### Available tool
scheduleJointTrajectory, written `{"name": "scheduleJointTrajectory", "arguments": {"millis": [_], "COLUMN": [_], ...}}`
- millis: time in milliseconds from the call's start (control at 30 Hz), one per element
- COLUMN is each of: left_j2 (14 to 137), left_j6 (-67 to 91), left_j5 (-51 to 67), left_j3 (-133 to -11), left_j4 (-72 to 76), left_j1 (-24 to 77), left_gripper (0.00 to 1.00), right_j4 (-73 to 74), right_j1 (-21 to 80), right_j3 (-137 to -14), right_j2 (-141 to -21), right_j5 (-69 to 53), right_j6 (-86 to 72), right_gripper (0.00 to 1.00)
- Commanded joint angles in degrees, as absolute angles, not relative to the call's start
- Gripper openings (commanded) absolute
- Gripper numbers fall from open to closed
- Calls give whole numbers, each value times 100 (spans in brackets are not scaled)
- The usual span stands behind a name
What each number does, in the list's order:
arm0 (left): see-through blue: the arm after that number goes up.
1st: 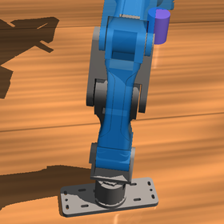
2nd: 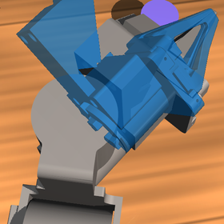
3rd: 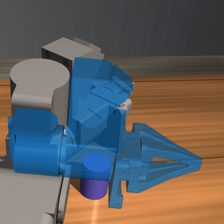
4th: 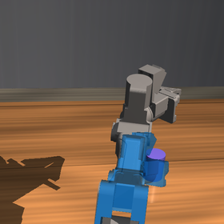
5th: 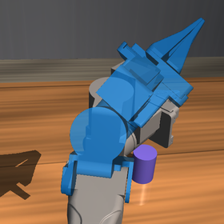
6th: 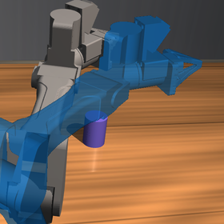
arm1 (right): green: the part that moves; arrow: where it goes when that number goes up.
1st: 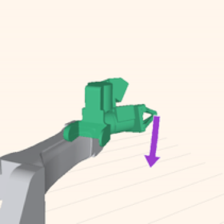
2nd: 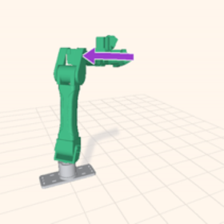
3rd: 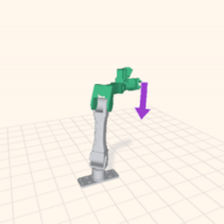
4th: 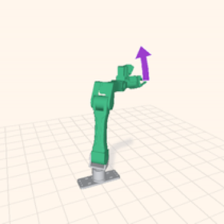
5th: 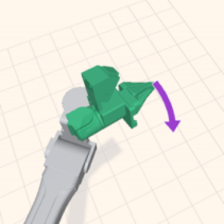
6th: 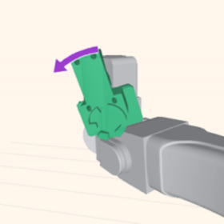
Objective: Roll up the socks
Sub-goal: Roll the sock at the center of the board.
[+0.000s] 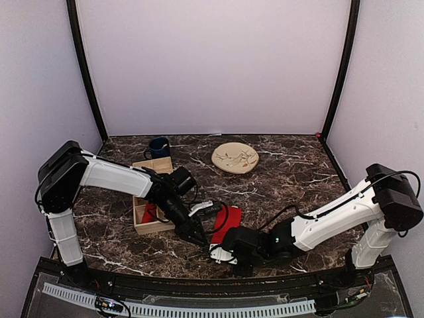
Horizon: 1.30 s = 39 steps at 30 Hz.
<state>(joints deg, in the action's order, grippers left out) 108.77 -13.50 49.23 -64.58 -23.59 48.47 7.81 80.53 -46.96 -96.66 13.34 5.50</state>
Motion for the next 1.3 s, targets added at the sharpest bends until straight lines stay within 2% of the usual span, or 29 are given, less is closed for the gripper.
{"name": "scheduleJointTrajectory", "arguments": {"millis": [0,367,900,1067,1267], "left_j2": [10373,9664,8512,8019,7987], "left_j6": [-887,-266,68,-211,-584], "left_j5": [4549,3546,2525,2324,1891], "left_j3": [-6036,-5000,-3594,-3233,-3158], "left_j4": [-1537,14,1779,2171,2155], "left_j1": [4816,4816,4878,5282,5833], "left_gripper": [38,37,36,36,37], "right_j4": [1009,1384,1681,1837,1921], "right_j1": [7834,7361,6597,6353,6059], "right_j3": [-4925,-5178,-5379,-5501,-5542], "right_j2": [-9705,-9834,-10214,-10379,-10548], "right_j5": [778,-570,-1929,-2384,-2941], "right_j6": [518,305,94,53,-16], "right_gripper": [0,0,0,0,0]}}
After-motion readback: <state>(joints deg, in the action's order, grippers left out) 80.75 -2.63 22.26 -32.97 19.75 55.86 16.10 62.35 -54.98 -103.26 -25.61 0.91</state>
